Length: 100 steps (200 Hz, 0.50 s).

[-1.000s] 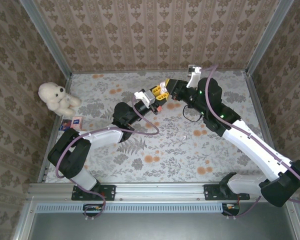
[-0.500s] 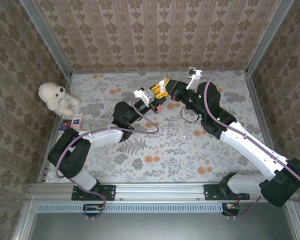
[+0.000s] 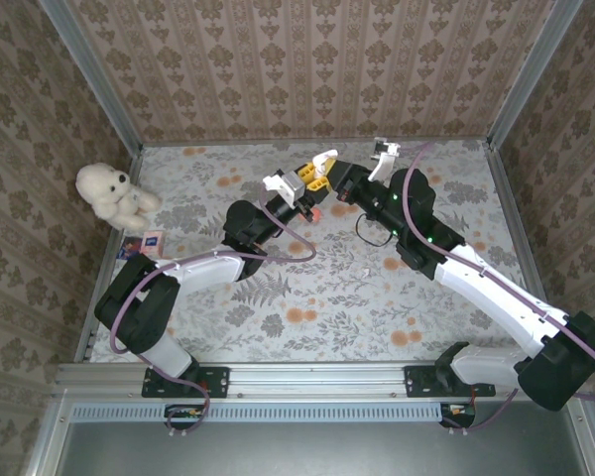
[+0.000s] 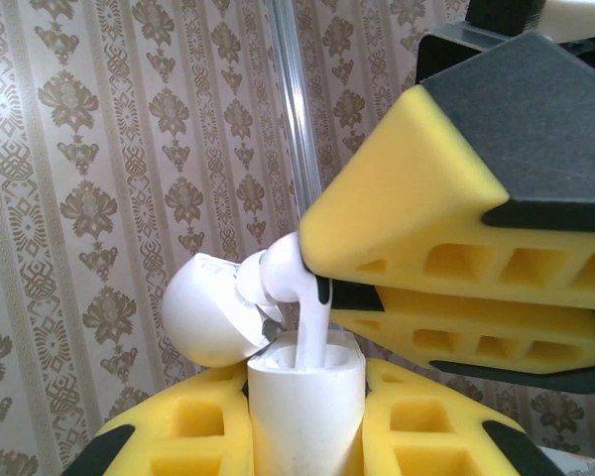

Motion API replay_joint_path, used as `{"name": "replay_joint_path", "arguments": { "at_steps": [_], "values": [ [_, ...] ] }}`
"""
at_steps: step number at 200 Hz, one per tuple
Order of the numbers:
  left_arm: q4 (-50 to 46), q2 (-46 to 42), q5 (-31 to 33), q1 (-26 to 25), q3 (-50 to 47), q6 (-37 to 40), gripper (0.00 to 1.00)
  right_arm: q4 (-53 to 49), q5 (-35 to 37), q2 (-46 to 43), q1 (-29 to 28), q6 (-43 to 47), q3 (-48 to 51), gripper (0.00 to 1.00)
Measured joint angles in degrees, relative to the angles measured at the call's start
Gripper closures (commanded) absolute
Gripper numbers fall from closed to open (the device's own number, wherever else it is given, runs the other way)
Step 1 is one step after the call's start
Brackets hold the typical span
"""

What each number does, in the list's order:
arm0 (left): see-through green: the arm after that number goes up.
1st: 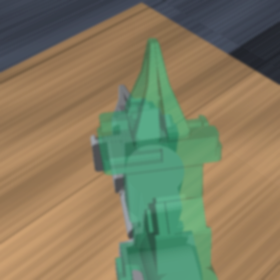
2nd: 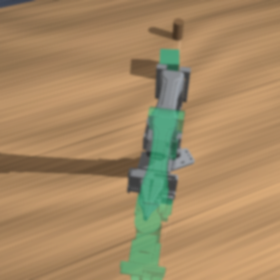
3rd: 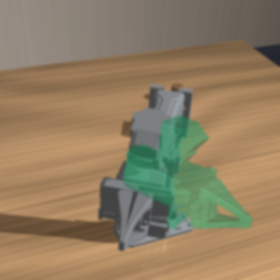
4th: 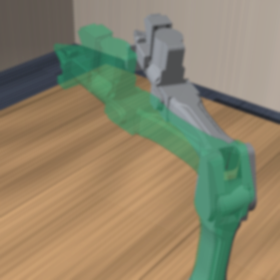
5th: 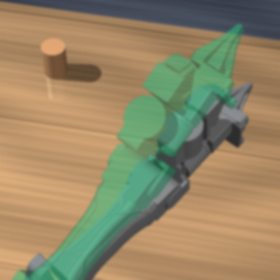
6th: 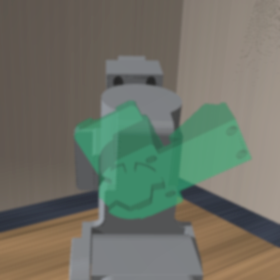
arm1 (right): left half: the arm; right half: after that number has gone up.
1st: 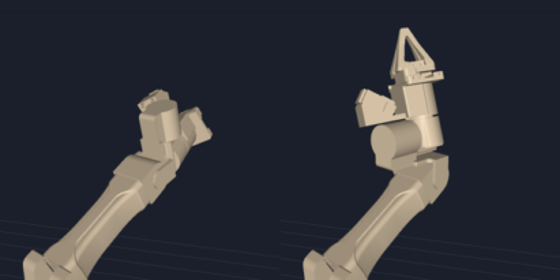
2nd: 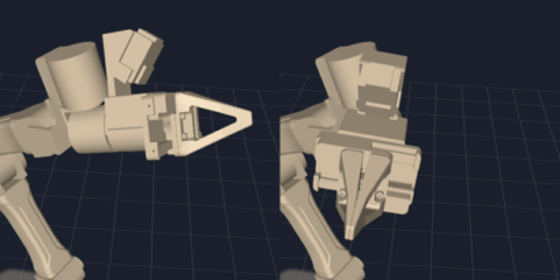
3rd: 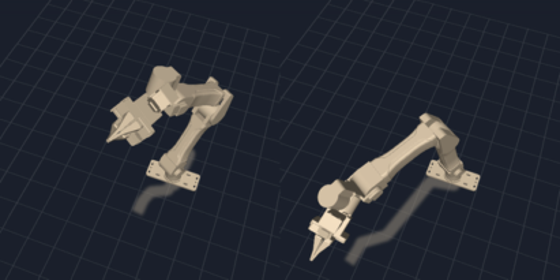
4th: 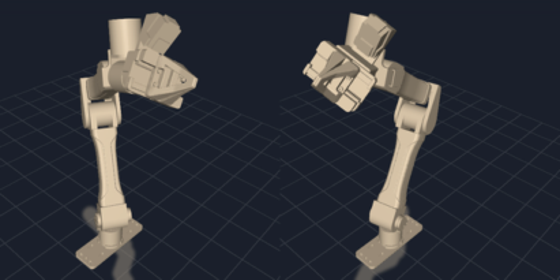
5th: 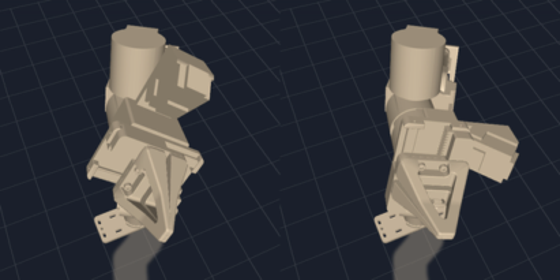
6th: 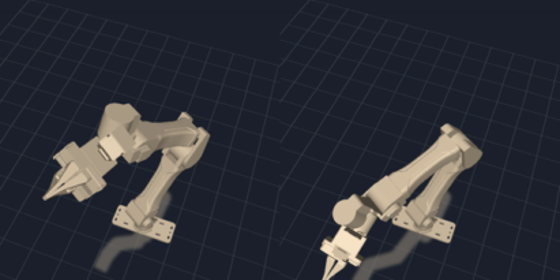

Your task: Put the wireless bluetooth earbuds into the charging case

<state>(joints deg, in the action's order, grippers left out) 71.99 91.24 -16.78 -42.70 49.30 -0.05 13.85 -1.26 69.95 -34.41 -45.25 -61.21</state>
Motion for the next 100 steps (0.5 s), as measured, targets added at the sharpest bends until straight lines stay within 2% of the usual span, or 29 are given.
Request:
{"name": "replay_joint_path", "arguments": {
  "at_steps": [100],
  "values": [
    [0.04,0.04,0.17,0.02,0.61,-0.04,1.0,1.86,0.31,0.61,-1.11,0.02,0.0,0.84]
  ]
}}
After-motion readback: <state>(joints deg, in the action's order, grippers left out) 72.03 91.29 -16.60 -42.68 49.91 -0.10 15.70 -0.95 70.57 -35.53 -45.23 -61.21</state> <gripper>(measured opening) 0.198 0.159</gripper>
